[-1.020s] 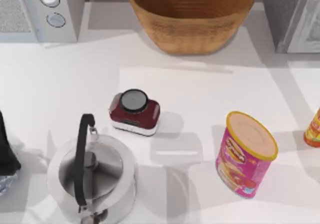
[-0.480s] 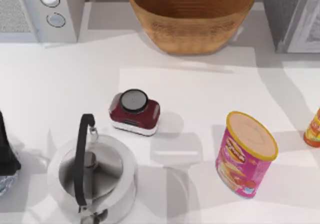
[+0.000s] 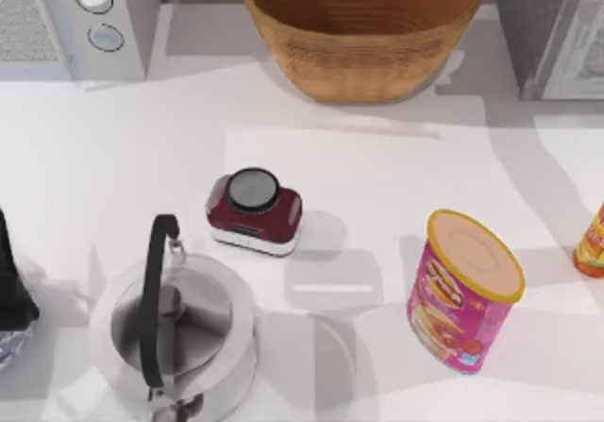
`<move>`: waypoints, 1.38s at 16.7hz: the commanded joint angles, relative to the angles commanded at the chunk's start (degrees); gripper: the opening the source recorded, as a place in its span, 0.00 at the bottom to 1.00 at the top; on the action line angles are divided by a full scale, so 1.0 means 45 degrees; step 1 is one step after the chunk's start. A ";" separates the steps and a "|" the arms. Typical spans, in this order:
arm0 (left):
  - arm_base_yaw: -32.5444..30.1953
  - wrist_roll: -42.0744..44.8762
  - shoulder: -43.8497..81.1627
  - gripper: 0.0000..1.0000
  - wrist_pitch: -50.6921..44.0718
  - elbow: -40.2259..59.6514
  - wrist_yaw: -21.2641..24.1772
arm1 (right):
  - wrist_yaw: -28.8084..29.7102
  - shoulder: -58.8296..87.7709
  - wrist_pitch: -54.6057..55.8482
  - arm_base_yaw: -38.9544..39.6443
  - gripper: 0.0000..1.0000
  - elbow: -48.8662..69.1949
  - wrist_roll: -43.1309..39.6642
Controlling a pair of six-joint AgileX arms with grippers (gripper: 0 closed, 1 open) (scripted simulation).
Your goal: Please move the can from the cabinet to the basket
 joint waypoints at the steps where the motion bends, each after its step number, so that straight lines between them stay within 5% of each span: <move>1: 0.0000 0.0000 0.0000 1.00 0.0000 0.0000 0.0000 | -0.0180 -0.0219 0.0104 -0.0063 0.00 -0.0259 0.0011; 7: 0.0000 0.0000 0.0000 1.00 0.0000 0.0000 0.0000 | -0.2250 -0.3313 0.1496 -0.1042 0.00 -0.4621 0.0096; 14: 0.0000 0.0000 0.0000 1.00 0.0000 0.0000 0.0000 | -0.4538 -0.9439 0.4330 -0.2749 0.00 -1.4745 0.0090; 23: 0.0000 0.0000 0.0000 1.00 0.0000 0.0000 0.0000 | -0.5030 -1.6999 0.8111 -0.4341 0.00 -2.5603 -0.0116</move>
